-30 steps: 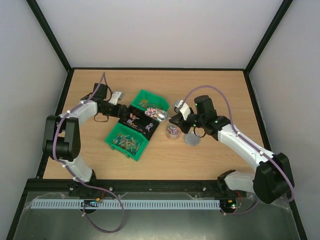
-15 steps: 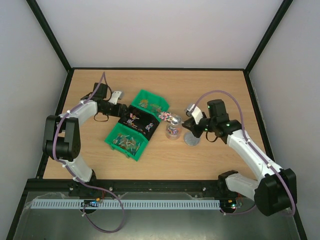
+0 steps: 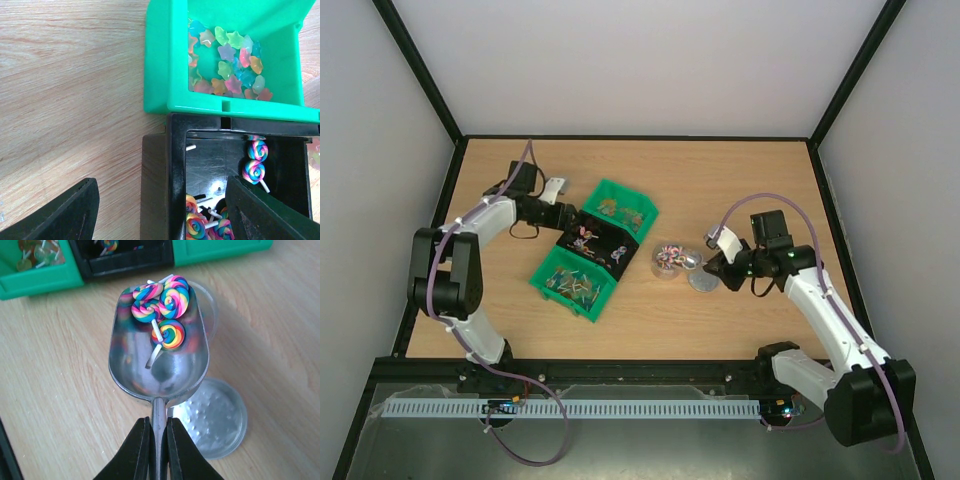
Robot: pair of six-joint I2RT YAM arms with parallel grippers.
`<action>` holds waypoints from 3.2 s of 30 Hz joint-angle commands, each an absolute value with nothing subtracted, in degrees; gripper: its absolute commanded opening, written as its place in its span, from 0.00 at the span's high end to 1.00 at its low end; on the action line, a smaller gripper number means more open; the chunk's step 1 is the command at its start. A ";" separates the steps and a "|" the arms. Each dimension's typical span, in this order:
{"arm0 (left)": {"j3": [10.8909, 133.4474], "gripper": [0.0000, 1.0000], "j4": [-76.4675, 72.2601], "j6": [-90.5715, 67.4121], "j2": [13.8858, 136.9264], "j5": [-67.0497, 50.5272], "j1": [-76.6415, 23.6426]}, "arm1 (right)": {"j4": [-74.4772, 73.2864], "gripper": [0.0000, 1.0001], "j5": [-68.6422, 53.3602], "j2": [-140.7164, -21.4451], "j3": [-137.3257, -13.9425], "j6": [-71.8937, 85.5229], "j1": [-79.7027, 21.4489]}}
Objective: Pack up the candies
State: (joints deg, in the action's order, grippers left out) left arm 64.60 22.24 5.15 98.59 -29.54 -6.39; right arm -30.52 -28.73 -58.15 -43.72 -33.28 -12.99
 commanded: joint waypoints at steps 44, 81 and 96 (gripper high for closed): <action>62.45 0.28 19.14 3.43 98.92 -30.67 -6.33 | -55.69 0.99 -12.78 -79.03 -69.12 -35.19 -21.31; 60.17 0.28 15.29 2.32 99.27 -31.64 -5.44 | -69.10 0.99 -3.04 -85.82 -81.17 -35.04 -26.94; 62.44 0.28 16.88 3.33 100.33 -31.31 -5.30 | -69.31 0.99 -2.34 -82.04 -82.50 -36.29 -26.97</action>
